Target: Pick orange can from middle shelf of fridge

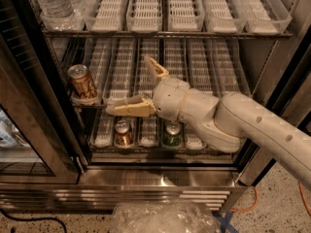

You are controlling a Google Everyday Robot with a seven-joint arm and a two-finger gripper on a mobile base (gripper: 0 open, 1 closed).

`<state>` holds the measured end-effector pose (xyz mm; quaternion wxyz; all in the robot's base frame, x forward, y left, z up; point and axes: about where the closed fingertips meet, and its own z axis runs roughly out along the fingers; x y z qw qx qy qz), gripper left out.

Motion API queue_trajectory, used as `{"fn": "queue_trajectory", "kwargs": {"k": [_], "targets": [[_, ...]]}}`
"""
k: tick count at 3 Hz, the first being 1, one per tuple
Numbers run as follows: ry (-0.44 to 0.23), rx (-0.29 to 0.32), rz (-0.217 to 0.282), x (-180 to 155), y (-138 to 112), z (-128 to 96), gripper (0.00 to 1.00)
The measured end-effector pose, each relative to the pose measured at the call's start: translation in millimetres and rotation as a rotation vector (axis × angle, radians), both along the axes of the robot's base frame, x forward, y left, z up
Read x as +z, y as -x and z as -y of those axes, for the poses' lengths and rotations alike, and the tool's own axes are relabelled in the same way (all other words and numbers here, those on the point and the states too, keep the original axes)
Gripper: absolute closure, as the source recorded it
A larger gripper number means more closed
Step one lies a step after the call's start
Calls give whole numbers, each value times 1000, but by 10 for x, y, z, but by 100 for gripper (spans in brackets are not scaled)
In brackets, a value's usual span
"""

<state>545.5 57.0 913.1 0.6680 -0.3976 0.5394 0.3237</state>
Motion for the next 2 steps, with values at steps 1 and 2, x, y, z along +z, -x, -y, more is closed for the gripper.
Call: {"fn": "queue_trajectory", "kwargs": {"k": [1, 2], "targets": [[-11, -22, -16, -25, -36, -9, 0], [-35, -65, -49, -210, 52, -145, 0]]}}
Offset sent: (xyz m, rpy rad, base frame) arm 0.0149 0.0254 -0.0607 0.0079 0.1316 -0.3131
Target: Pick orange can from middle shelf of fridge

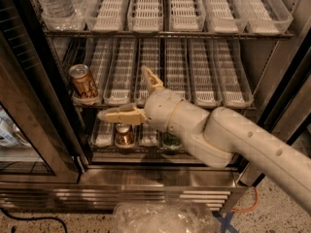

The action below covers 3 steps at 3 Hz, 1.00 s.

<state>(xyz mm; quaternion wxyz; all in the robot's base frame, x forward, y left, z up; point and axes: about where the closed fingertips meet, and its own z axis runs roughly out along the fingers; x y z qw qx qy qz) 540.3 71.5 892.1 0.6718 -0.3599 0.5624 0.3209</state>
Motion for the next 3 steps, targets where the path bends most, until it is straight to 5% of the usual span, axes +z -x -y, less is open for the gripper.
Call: {"fn": "queue_trajectory", "kwargs": {"k": [1, 3], "targets": [[-1, -30, 5, -108, 146, -301, 0], [81, -142, -14, -372, -90, -522, 0]]}}
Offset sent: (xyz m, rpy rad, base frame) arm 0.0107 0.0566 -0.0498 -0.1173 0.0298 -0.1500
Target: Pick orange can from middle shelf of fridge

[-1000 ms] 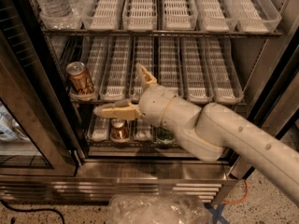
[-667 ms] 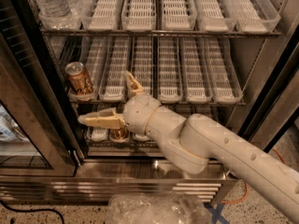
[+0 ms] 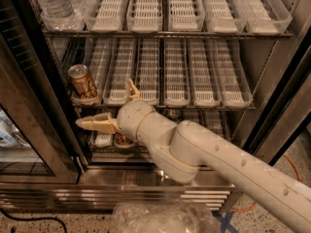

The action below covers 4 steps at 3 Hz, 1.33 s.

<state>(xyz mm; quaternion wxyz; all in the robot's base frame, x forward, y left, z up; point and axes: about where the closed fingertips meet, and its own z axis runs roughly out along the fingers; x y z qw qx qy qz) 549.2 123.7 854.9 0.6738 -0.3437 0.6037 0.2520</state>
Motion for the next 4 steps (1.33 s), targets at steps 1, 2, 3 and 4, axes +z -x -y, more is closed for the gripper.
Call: {"fn": "queue_trajectory", "kwargs": {"k": [1, 2, 3, 4], "targets": [[10, -55, -6, -130, -126, -23, 0], [15, -69, -9, -157, -156, 2, 0], [-1, -75, -17, -227, -148, -53, 0], [-22, -98, -4, -330, -99, -191, 0]]}}
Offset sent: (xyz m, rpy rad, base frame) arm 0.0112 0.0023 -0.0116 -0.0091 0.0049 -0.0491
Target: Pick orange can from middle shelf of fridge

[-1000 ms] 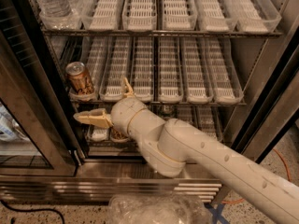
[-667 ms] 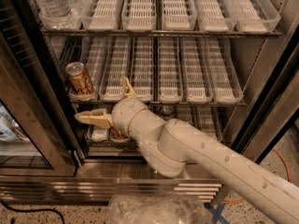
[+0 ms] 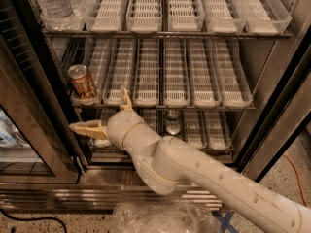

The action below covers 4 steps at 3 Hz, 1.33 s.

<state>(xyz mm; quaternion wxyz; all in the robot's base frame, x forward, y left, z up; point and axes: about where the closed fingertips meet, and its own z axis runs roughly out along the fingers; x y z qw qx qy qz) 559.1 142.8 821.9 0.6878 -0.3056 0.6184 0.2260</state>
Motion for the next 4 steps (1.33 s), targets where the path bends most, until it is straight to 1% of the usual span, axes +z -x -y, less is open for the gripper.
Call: {"fn": "queue_trajectory", "kwargs": {"k": [1, 2, 3, 4], "targets": [[4, -48, 48, -30, 56, -98, 0], [14, -69, 120, 278, 136, -234, 0], [9, -69, 114, 271, 134, -233, 0], [-13, -75, 64, 260, 129, -237, 0]]}}
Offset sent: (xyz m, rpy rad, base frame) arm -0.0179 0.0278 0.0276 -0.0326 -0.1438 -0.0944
